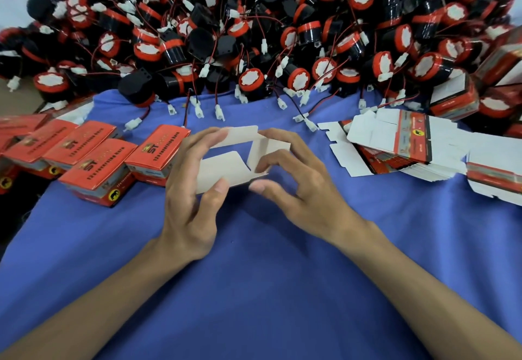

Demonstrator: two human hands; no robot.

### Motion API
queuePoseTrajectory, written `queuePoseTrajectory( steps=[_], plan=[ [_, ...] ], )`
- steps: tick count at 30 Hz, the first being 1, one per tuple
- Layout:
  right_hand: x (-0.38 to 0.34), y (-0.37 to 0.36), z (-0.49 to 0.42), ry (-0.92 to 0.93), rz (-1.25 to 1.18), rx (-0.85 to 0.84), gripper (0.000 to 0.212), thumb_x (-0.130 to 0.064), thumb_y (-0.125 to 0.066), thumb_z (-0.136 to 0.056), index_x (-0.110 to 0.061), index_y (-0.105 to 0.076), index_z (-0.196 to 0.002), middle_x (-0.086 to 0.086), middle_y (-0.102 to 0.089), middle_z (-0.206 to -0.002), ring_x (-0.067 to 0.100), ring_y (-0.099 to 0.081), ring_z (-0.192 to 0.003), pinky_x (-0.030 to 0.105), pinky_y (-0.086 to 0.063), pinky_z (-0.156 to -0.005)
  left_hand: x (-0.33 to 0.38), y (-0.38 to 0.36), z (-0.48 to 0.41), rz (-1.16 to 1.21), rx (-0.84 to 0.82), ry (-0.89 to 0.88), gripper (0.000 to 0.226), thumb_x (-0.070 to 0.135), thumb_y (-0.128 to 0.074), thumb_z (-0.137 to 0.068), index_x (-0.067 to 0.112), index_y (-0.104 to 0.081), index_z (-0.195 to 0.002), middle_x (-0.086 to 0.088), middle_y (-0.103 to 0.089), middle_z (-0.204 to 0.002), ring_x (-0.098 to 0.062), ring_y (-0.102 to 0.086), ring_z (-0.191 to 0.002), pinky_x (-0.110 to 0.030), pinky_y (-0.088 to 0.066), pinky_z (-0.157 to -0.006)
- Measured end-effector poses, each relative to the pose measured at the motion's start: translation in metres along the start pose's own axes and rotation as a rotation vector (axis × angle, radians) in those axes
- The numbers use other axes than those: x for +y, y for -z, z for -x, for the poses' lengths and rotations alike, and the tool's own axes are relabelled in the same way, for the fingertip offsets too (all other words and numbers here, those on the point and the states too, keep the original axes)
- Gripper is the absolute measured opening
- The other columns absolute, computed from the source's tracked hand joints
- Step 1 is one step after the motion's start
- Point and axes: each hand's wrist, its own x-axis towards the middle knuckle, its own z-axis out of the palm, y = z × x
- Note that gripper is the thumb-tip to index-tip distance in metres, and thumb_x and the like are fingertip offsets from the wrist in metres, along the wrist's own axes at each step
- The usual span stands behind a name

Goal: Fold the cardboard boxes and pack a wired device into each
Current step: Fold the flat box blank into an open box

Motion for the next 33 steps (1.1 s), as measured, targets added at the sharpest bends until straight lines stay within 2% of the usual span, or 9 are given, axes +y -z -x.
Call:
queuePoseTrajectory(
  steps=[4, 8, 14, 18, 19, 23, 28, 30, 33],
  plan=[
    [0.0, 0.0, -0.004, 0.045, 0.044, 0.067, 0.018, -0.011, -0.061, -0.091, 0.003, -0.063, -0.081, 0.016, -0.055, -0.122, 0.021, -0.054, -0.093, 0.012, -0.032, -0.085, -0.001, 0.001, -0.001, 0.02, 0.022, -0.037, 0.044, 0.017, -0.04, -0.083, 0.009, -0.045, -0.126, 0.011, -0.045, -0.132, -0.001, -0.042, -0.126, -0.024, -0.032, -0.104],
    [-0.006, 0.003, -0.003, 0.097, 0.022, 0.2, 0.021, -0.007, -0.05, -0.093, 0.004, -0.057, -0.077, 0.018, -0.059, -0.119, 0.025, -0.054, -0.101, 0.023, -0.037, -0.086, -0.001, 0.0, 0.002, 0.014, 0.045, -0.114, 0.04, 0.013, -0.036, -0.086, 0.003, -0.045, -0.124, 0.024, -0.042, -0.135, -0.002, -0.04, -0.128, -0.023, -0.029, -0.105],
    [-0.01, 0.003, -0.002, 0.136, 0.025, 0.296, 0.019, -0.007, -0.049, -0.091, 0.002, -0.054, -0.075, 0.018, -0.061, -0.115, 0.027, -0.052, -0.1, 0.033, -0.037, -0.09, -0.002, -0.003, -0.008, 0.053, -0.016, -0.082, 0.022, 0.008, -0.032, -0.094, 0.006, -0.045, -0.112, -0.02, -0.054, -0.126, -0.019, -0.05, -0.124, -0.026, -0.033, -0.104],
    [-0.008, 0.003, 0.0, 0.085, -0.007, 0.279, 0.005, -0.01, -0.053, -0.092, -0.009, -0.051, -0.096, 0.008, -0.062, -0.115, 0.03, -0.053, -0.102, 0.028, -0.04, -0.089, 0.001, -0.006, -0.008, 0.034, 0.017, -0.09, 0.034, -0.003, -0.04, -0.096, 0.027, -0.041, -0.111, 0.035, -0.051, -0.125, 0.012, -0.046, -0.12, -0.007, -0.032, -0.098],
    [-0.01, 0.003, 0.0, 0.054, -0.034, 0.274, 0.017, -0.01, -0.055, -0.093, -0.014, -0.048, -0.107, 0.001, -0.059, -0.117, 0.027, -0.052, -0.105, 0.029, -0.044, -0.088, 0.001, -0.007, -0.008, 0.023, 0.021, -0.088, 0.04, -0.008, -0.042, -0.095, 0.028, -0.041, -0.11, 0.04, -0.049, -0.123, 0.015, -0.045, -0.119, -0.005, -0.032, -0.096],
    [-0.013, 0.004, 0.0, -0.054, -0.128, 0.242, 0.066, -0.018, -0.058, -0.092, -0.023, -0.021, -0.146, -0.01, -0.05, -0.123, 0.022, -0.052, -0.111, 0.04, -0.049, -0.093, -0.003, -0.007, -0.005, 0.001, 0.063, -0.049, 0.043, -0.009, -0.047, -0.091, 0.031, -0.042, -0.107, 0.042, -0.049, -0.118, 0.017, -0.047, -0.111, -0.002, -0.036, -0.083],
    [-0.006, -0.005, 0.001, -0.121, -0.145, 0.109, 0.058, -0.01, -0.047, -0.093, -0.006, -0.025, -0.147, 0.0, -0.035, -0.147, 0.019, -0.035, -0.136, 0.047, -0.034, -0.108, -0.003, -0.008, -0.005, -0.03, 0.083, -0.157, 0.026, 0.004, -0.053, -0.091, 0.028, -0.05, -0.101, 0.04, -0.05, -0.118, 0.014, -0.049, -0.112, -0.007, -0.035, -0.093],
    [-0.007, -0.009, 0.005, -0.164, -0.202, -0.001, 0.059, -0.006, -0.041, -0.095, -0.01, -0.02, -0.149, 0.006, -0.042, -0.145, 0.021, -0.04, -0.133, 0.044, -0.034, -0.109, -0.005, -0.007, -0.002, -0.033, 0.081, -0.148, 0.014, 0.002, -0.053, -0.09, 0.012, -0.052, -0.1, 0.038, -0.051, -0.117, 0.012, -0.051, -0.112, -0.01, -0.036, -0.095],
    [-0.008, -0.011, 0.006, -0.194, -0.221, -0.012, 0.059, -0.003, -0.035, -0.095, -0.014, -0.019, -0.15, 0.005, -0.05, -0.135, 0.023, -0.045, -0.124, 0.037, -0.036, -0.108, -0.007, -0.008, -0.003, 0.002, 0.054, -0.124, 0.018, 0.001, -0.05, -0.09, 0.014, -0.051, -0.103, 0.036, -0.051, -0.119, 0.009, -0.05, -0.114, -0.012, -0.034, -0.097]
  ],
)
